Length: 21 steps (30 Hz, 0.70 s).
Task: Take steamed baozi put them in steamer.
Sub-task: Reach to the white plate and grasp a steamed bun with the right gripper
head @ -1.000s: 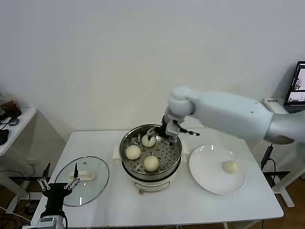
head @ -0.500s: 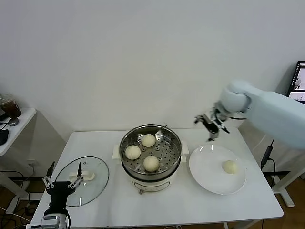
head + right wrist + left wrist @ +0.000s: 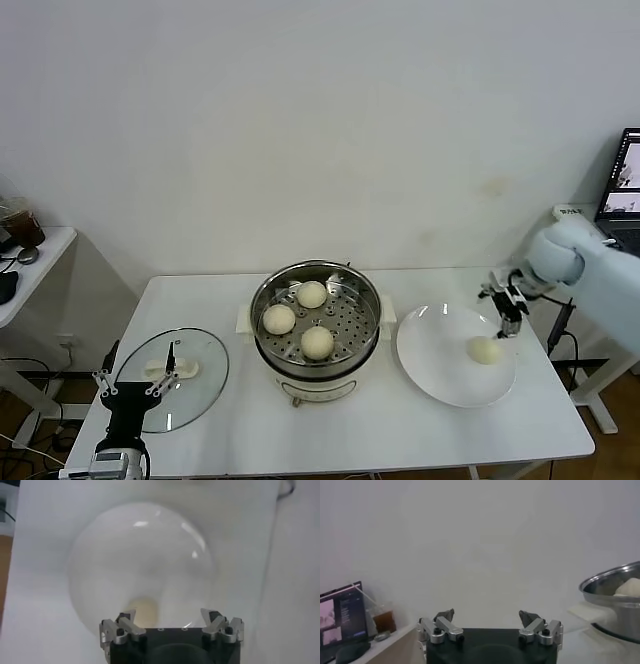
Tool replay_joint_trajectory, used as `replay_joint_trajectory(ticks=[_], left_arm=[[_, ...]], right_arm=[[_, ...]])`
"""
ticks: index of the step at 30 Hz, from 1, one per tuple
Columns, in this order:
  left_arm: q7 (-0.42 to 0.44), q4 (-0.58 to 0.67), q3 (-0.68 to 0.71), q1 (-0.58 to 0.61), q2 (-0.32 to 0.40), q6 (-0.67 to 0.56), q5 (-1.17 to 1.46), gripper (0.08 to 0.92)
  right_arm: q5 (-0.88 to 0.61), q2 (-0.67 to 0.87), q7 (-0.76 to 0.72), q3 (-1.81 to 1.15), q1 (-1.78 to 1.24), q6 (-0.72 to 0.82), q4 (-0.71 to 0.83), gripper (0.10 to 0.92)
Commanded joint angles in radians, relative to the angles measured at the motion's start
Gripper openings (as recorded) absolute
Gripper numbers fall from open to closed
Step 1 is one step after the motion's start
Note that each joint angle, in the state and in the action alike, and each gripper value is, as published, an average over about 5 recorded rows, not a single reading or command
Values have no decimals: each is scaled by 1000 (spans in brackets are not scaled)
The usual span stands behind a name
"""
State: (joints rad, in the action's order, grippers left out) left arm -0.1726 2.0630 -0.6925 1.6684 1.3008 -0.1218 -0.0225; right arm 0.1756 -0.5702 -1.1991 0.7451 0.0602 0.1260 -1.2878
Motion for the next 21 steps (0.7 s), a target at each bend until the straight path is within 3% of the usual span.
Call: replay_joint_trajectory(ticks=[1,21], left_arm=[[1,1,-3,1,-1,1,0,823],[0,-7,0,-2,8,-3,-7,823]], right_arm=[[99,-36,11,-190,-229,3,114,823],[193,-167,24,-170,-221,-3,244,820]])
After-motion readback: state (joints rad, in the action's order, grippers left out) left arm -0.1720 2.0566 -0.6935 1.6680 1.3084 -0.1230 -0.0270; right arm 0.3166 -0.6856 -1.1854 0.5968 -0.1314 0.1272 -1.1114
